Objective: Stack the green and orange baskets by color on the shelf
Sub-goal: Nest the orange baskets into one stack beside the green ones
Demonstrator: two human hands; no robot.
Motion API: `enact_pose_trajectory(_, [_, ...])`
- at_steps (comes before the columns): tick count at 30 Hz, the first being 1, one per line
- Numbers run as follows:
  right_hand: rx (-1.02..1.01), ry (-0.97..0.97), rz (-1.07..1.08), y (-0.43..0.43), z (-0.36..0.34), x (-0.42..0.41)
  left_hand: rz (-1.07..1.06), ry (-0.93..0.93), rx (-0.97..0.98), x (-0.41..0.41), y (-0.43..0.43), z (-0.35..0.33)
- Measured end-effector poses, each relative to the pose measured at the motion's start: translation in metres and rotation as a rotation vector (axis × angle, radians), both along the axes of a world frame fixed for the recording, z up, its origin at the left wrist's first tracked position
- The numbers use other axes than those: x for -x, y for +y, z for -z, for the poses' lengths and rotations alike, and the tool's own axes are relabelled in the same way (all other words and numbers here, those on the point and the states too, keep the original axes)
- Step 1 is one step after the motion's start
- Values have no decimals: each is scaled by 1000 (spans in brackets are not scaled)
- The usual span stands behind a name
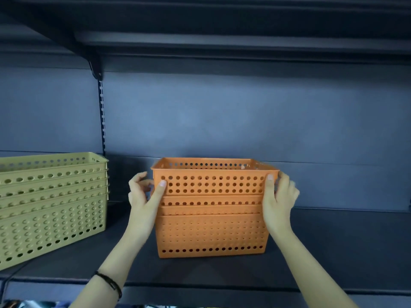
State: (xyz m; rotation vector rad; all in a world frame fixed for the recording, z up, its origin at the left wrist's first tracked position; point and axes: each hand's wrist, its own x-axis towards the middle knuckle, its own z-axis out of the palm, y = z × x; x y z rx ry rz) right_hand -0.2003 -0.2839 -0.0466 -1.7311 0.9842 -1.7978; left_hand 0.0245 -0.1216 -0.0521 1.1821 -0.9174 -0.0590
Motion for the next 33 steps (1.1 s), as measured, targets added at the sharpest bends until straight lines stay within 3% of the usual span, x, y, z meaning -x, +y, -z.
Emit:
enact_pose_trajectory(2, [-22, -33, 19, 7, 1, -2, -39, -38, -12, 5, -3, 1])
enact_pose_trajectory(7, [-66, -110, -285, 8, 10, 5, 103, -25, 15, 6, -8, 3])
enact_pose_trajectory(12, [-119, -77, -440, 12, 17, 14, 120, -24, 51, 9, -8, 12])
enact_pose_trajectory(24, [-145, -83, -604, 28, 25, 34, 178, -49, 64, 21, 13, 19])
enact_pose_trajectory(27, [-224, -95, -641, 39, 31, 33, 277, 24, 28, 31, 21, 19])
enact_pose_trajectory(33, [-252, -116, -652, 66, 34, 49, 253, 84, 13, 52, 48, 19])
